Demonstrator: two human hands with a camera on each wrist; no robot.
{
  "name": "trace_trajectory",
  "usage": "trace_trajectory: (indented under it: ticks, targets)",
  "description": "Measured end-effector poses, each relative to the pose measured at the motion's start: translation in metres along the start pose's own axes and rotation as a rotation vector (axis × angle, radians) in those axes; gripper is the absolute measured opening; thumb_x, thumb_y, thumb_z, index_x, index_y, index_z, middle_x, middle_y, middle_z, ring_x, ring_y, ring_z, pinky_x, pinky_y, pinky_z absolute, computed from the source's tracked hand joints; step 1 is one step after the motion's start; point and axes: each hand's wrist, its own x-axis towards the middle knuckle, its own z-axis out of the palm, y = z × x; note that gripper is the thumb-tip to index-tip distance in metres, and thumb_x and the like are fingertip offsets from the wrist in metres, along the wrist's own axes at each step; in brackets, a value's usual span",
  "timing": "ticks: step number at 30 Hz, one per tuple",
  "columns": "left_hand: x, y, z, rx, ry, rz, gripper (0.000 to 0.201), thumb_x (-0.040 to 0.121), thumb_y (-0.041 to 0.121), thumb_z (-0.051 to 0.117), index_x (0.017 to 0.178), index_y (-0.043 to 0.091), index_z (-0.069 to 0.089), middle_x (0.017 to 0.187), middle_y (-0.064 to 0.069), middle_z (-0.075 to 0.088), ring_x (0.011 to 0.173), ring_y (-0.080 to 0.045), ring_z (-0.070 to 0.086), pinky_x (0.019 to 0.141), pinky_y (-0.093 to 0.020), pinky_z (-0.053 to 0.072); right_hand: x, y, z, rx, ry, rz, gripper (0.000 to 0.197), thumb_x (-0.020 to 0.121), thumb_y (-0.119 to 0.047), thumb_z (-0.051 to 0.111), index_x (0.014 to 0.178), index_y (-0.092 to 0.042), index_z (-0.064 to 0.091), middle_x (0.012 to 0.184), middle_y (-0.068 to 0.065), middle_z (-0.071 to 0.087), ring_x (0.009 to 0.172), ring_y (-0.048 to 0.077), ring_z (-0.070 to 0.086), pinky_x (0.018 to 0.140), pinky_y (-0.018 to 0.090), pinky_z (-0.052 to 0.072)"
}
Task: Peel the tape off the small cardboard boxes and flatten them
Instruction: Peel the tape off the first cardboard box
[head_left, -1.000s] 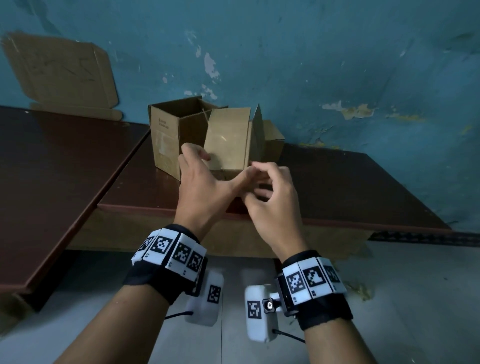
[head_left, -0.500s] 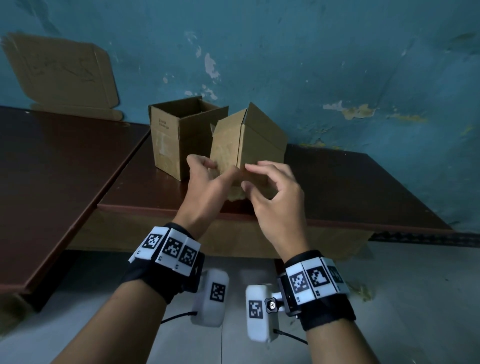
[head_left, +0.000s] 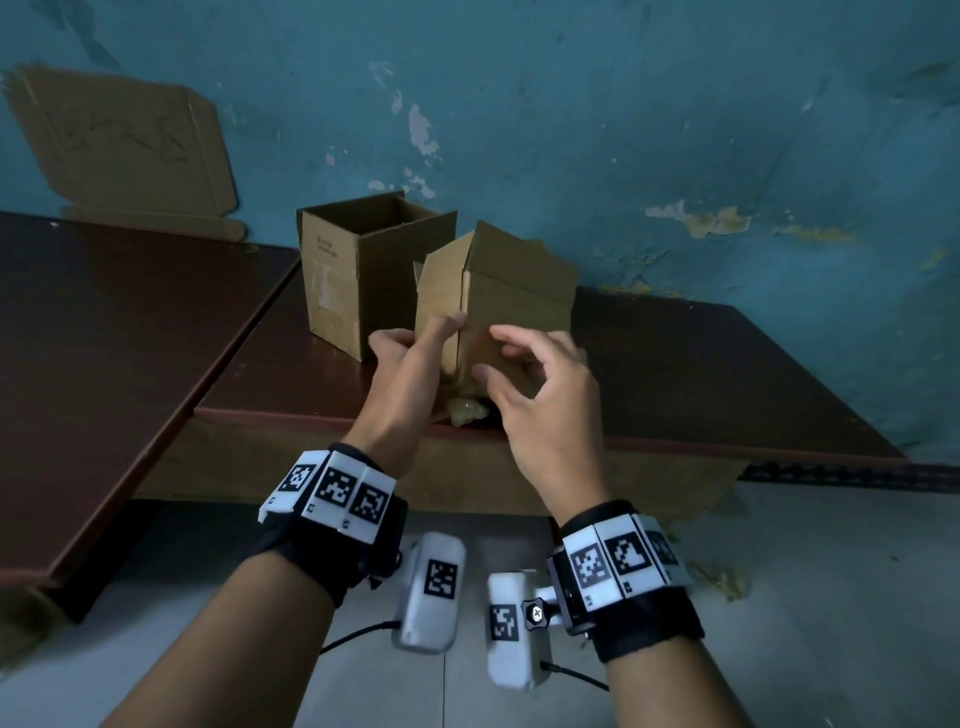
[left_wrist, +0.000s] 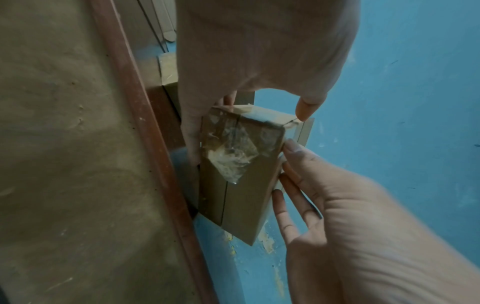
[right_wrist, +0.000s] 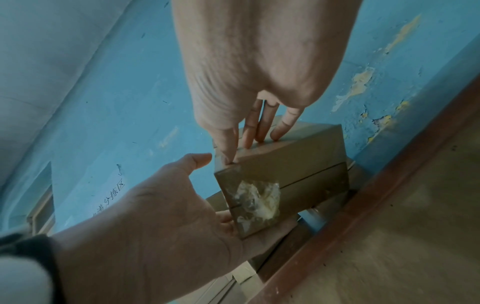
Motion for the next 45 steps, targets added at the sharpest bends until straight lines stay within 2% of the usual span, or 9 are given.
trace_trajectory:
  ticks: [5, 15, 19, 22, 27, 33, 36, 42, 45]
  targets:
    - [0.012, -0.010, -0.003, -0.049, -0.089, -0.075, 0.124, 0.053, 0.099, 0.073, 0.149, 0.022, 0.055, 0.136, -0.007, 0.071, 0.113, -0.028, 0.076, 0.083, -0.047, 0.063, -0.001, 0.003, 0.004, -0.017, -0.013, -0.055, 0.029, 0.088, -0.019, 0.087, 0.116, -0.025, 0.080, 0.110, -0.011, 0.060, 0.112, -0.007, 0.050, 0.096, 0.012, 0.045]
    - [0.007, -0.013, -0.005, -0.101, -0.143, -0.097, 0.084, 0.082, 0.077, 0.070, 0.144, 0.020, 0.062, 0.122, -0.007, 0.079, 0.110, -0.026, 0.077, 0.095, -0.054, 0.062, -0.004, 0.004, 0.004, -0.081, -0.097, -0.061, 0.010, 0.091, -0.016, 0.082, 0.097, -0.024, 0.080, 0.108, -0.013, 0.052, 0.113, 0.003, 0.048, 0.095, 0.008, 0.039]
    - [0.006, -0.012, -0.005, -0.116, -0.127, -0.101, 0.073, 0.090, 0.071, 0.068, 0.140, 0.018, 0.064, 0.117, -0.007, 0.080, 0.106, -0.025, 0.078, 0.083, -0.046, 0.064, -0.005, 0.004, 0.004, -0.020, -0.092, -0.036, 0.027, 0.092, -0.018, 0.081, 0.117, -0.027, 0.076, 0.114, -0.014, 0.054, 0.119, 0.013, 0.055, 0.103, 0.032, 0.050]
    - [0.005, -0.012, -0.005, -0.124, -0.110, -0.126, 0.077, 0.088, 0.072, 0.069, 0.143, 0.018, 0.061, 0.123, -0.009, 0.077, 0.107, -0.027, 0.078, 0.072, -0.041, 0.064, -0.003, 0.005, 0.002, -0.019, -0.085, -0.039, 0.028, 0.092, -0.020, 0.082, 0.118, -0.024, 0.077, 0.113, -0.014, 0.055, 0.117, 0.012, 0.056, 0.099, 0.022, 0.049]
    - [0.004, -0.011, -0.005, -0.118, -0.117, -0.111, 0.060, 0.097, 0.065, 0.064, 0.134, 0.018, 0.069, 0.113, -0.009, 0.081, 0.105, -0.027, 0.078, 0.076, -0.041, 0.063, -0.002, 0.007, 0.002, -0.055, -0.089, -0.079, 0.025, 0.091, -0.019, 0.083, 0.115, -0.022, 0.078, 0.112, -0.012, 0.056, 0.116, 0.012, 0.056, 0.100, 0.024, 0.049]
    - [0.003, -0.012, -0.005, -0.114, -0.127, -0.107, 0.062, 0.097, 0.065, 0.063, 0.135, 0.016, 0.067, 0.116, -0.010, 0.080, 0.103, -0.029, 0.079, 0.074, -0.042, 0.065, 0.000, 0.009, -0.001, -0.080, -0.119, -0.078, 0.021, 0.091, -0.018, 0.083, 0.110, -0.023, 0.078, 0.111, -0.012, 0.055, 0.116, 0.008, 0.052, 0.096, 0.006, 0.039]
    - [0.004, -0.013, -0.005, -0.114, -0.119, -0.112, 0.073, 0.094, 0.069, 0.065, 0.143, 0.016, 0.061, 0.125, -0.011, 0.076, 0.107, -0.029, 0.077, 0.069, -0.039, 0.063, -0.002, 0.010, 0.002, -0.072, -0.111, -0.089, 0.010, 0.091, -0.015, 0.082, 0.096, -0.023, 0.077, 0.109, -0.011, 0.054, 0.115, 0.013, 0.055, 0.099, 0.020, 0.047]
    - [0.006, -0.013, -0.003, -0.130, -0.099, -0.139, 0.087, 0.081, 0.076, 0.071, 0.146, 0.017, 0.059, 0.127, -0.010, 0.075, 0.109, -0.029, 0.076, 0.065, -0.037, 0.062, -0.003, 0.010, 0.003, -0.009, -0.099, -0.043, 0.036, 0.093, -0.018, 0.082, 0.128, -0.022, 0.076, 0.117, -0.010, 0.056, 0.119, 0.011, 0.058, 0.104, 0.032, 0.054]
    - [0.005, -0.013, -0.003, -0.139, -0.098, -0.127, 0.069, 0.093, 0.070, 0.066, 0.135, 0.016, 0.068, 0.104, -0.003, 0.080, 0.097, -0.023, 0.076, 0.066, -0.035, 0.058, -0.003, 0.011, 0.006, -0.047, -0.065, -0.080, 0.029, 0.091, -0.018, 0.083, 0.120, -0.020, 0.080, 0.113, -0.009, 0.058, 0.116, 0.015, 0.059, 0.102, 0.035, 0.054]
